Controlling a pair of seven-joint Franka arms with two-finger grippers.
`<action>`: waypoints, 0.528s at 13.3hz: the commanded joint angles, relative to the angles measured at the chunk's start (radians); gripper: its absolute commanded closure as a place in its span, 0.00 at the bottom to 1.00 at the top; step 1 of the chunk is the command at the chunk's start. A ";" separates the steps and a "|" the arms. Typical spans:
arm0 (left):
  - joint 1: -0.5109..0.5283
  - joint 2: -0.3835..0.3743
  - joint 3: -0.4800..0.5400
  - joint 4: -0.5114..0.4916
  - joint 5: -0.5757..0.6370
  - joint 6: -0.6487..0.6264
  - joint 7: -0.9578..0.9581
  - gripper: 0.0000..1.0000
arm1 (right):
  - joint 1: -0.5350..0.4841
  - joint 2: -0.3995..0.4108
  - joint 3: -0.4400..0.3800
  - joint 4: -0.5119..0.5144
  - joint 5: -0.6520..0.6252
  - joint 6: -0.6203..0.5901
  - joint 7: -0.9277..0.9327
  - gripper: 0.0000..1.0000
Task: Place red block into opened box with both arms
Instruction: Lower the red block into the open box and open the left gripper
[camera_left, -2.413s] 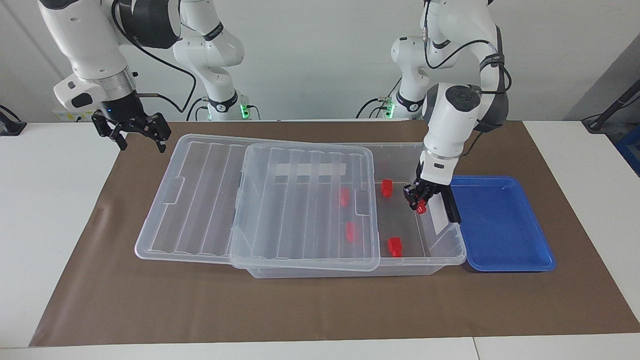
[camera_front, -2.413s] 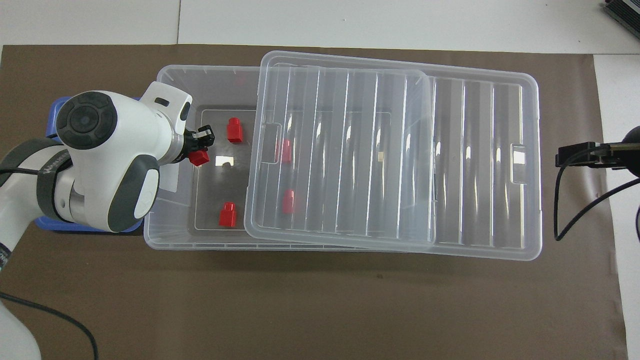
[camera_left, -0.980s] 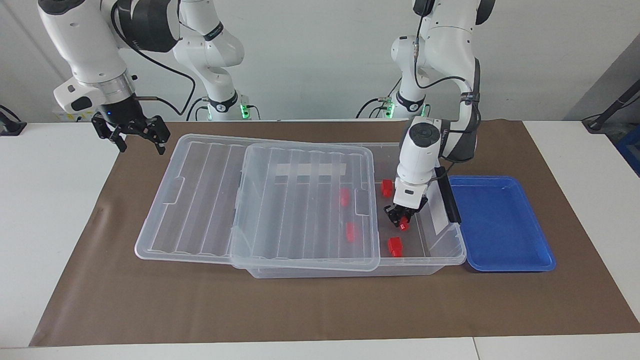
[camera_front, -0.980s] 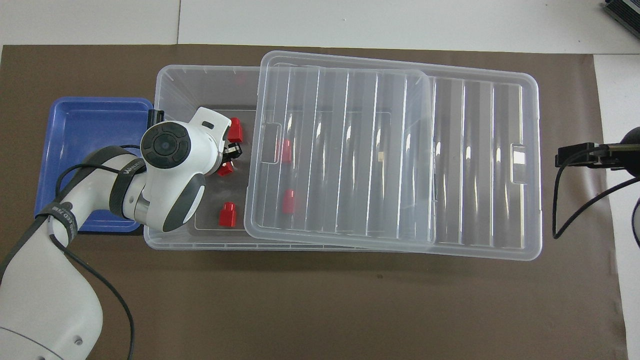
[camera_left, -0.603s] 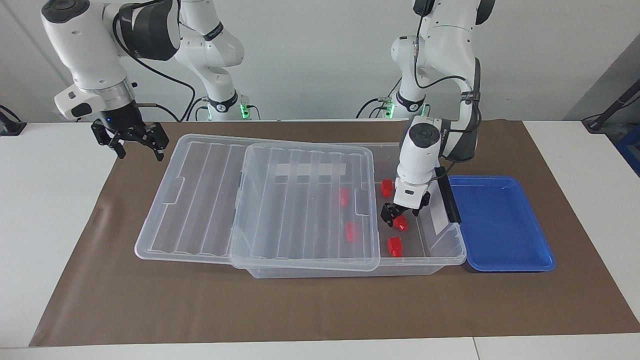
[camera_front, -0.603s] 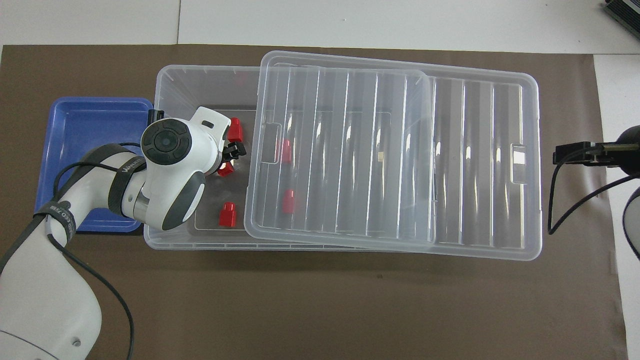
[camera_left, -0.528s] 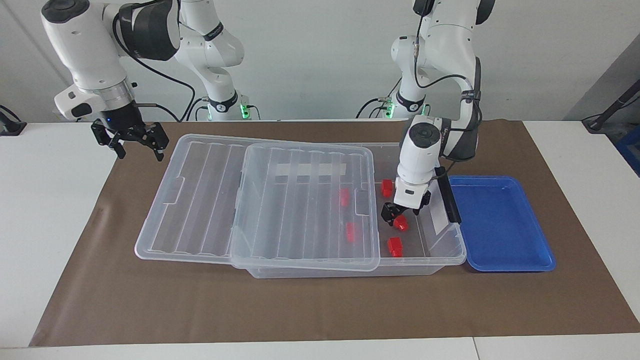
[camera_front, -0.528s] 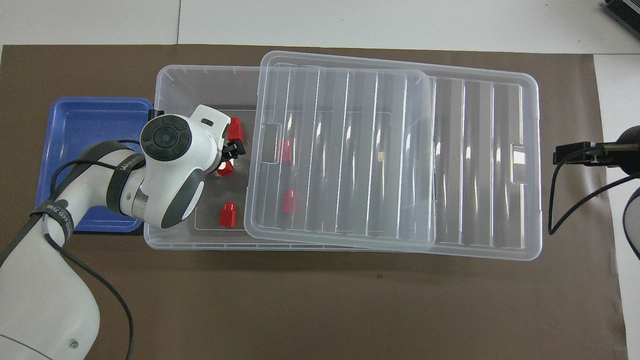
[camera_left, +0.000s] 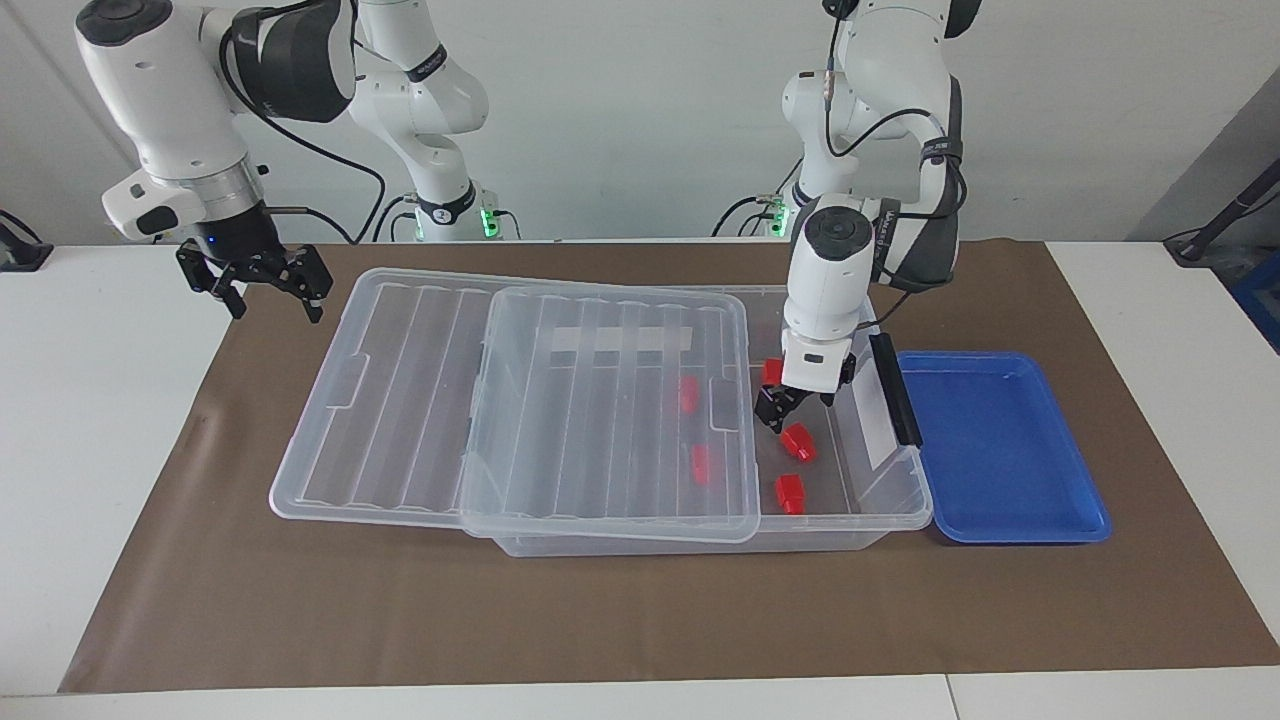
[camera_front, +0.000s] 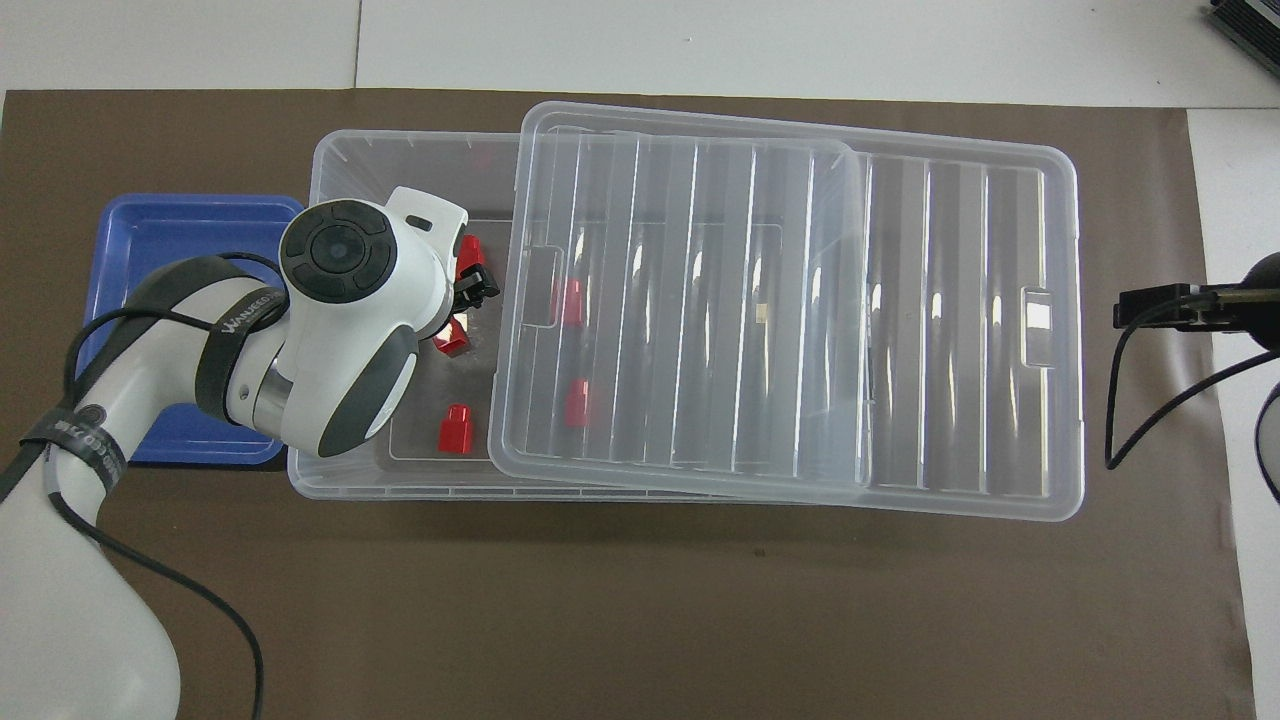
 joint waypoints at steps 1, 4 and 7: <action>-0.015 -0.021 0.015 0.043 0.022 -0.091 -0.027 0.00 | -0.013 -0.007 0.000 -0.018 0.032 0.027 -0.037 0.00; 0.004 -0.052 0.018 0.127 0.022 -0.233 -0.029 0.00 | -0.015 -0.007 0.002 -0.018 0.032 0.027 -0.037 0.00; 0.028 -0.093 0.028 0.142 0.022 -0.255 -0.022 0.00 | -0.016 -0.007 0.000 -0.020 0.033 0.029 -0.038 0.00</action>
